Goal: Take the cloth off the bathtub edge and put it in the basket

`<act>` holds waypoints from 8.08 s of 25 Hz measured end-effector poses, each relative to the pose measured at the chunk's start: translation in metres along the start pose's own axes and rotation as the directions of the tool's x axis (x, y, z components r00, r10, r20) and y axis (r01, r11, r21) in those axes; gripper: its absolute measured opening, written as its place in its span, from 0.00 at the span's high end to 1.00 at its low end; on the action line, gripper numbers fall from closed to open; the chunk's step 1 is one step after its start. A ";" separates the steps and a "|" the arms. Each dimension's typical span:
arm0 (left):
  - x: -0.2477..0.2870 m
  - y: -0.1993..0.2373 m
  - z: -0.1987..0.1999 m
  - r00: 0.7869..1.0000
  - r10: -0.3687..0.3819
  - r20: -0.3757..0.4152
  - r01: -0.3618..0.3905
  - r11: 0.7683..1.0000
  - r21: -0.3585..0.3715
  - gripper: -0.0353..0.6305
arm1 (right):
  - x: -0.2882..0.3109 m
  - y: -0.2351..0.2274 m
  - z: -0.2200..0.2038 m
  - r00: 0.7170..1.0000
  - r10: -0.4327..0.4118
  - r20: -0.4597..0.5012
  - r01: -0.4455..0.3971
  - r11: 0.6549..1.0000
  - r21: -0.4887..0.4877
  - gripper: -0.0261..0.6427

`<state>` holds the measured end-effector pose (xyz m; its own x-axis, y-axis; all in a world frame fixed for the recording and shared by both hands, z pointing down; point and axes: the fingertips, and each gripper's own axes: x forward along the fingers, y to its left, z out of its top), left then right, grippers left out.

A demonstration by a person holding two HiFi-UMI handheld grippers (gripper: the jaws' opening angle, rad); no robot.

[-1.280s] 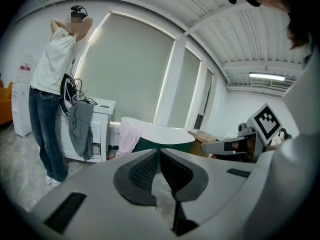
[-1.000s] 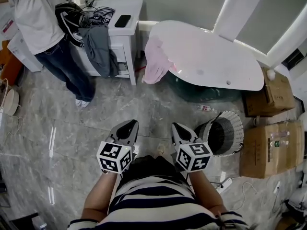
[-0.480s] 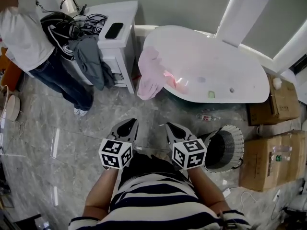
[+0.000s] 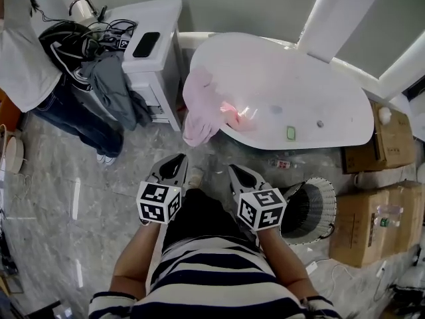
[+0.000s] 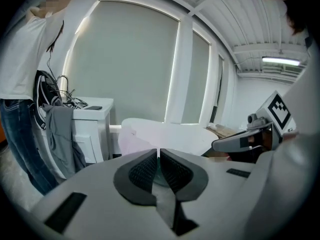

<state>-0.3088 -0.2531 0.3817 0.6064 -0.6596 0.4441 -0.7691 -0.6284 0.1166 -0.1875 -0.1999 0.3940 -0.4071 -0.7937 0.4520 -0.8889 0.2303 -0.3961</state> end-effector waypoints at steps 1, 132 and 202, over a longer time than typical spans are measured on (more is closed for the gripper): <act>0.009 0.004 0.003 1.000 -0.003 -0.001 0.003 1.000 0.010 0.90 | 0.004 -0.004 0.003 1.000 0.001 0.007 -0.001 1.000 0.005 0.92; 0.138 -0.176 0.147 0.540 -0.841 -0.037 0.837 0.541 -0.075 0.89 | -0.096 -0.078 0.136 0.860 -0.338 0.382 0.184 0.904 0.385 0.87; 0.020 -0.671 0.114 -0.423 -0.860 -0.284 0.906 -0.409 -0.109 0.89 | -0.506 -0.200 0.028 0.106 -0.945 0.309 0.646 0.301 0.701 0.87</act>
<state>0.2424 0.1080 0.2115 0.3476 0.9370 -0.0356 0.8420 -0.2952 0.4516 0.2023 0.1399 0.2219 0.8621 -0.4754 0.1756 -0.3834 -0.8384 -0.3874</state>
